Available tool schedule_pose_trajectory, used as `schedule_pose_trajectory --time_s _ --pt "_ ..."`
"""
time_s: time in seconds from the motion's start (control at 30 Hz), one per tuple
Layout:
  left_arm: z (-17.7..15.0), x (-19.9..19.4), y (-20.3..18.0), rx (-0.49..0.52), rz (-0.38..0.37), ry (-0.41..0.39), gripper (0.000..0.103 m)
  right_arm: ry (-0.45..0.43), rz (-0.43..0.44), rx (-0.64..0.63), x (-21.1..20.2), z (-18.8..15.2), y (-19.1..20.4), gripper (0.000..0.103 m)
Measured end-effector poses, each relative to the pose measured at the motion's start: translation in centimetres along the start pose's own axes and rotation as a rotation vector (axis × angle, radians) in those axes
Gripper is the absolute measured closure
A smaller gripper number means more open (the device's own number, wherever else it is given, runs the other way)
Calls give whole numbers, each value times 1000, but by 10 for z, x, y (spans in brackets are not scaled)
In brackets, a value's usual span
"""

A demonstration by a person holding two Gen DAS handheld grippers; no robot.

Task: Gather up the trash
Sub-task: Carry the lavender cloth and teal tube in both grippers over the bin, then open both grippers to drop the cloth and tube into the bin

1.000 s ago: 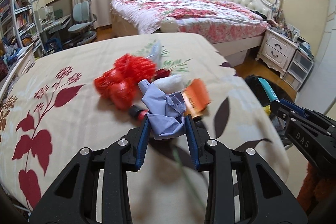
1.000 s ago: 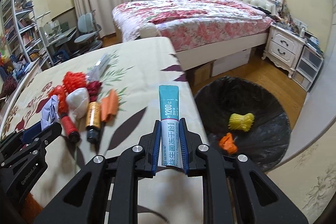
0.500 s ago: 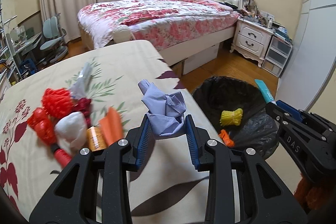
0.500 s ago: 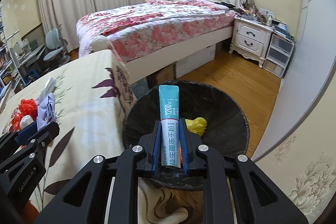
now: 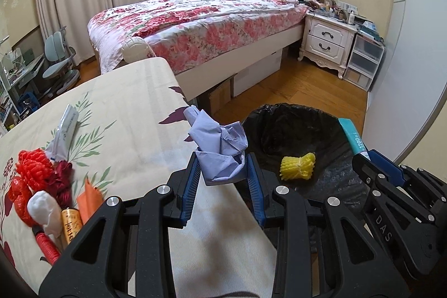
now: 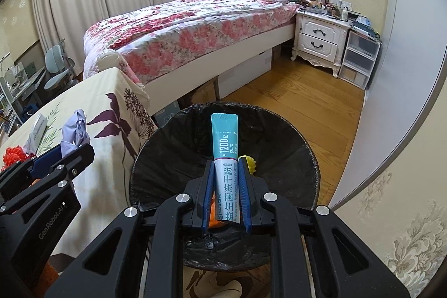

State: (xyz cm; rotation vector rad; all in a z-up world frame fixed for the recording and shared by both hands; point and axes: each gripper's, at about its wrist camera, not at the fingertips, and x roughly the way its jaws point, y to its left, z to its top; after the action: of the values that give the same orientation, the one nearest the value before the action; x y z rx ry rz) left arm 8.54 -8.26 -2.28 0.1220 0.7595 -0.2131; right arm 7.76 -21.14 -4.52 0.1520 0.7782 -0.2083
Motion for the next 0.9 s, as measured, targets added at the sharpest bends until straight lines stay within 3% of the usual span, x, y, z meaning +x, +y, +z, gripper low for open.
schedule_pose_trajectory --time_s 0.7,0.9 --pt "10 29 -16 44 7 39 70 14 -37 34 17 5 -17 85" --pt "10 28 -19 57 14 29 56 15 -47 42 19 6 -19 83"
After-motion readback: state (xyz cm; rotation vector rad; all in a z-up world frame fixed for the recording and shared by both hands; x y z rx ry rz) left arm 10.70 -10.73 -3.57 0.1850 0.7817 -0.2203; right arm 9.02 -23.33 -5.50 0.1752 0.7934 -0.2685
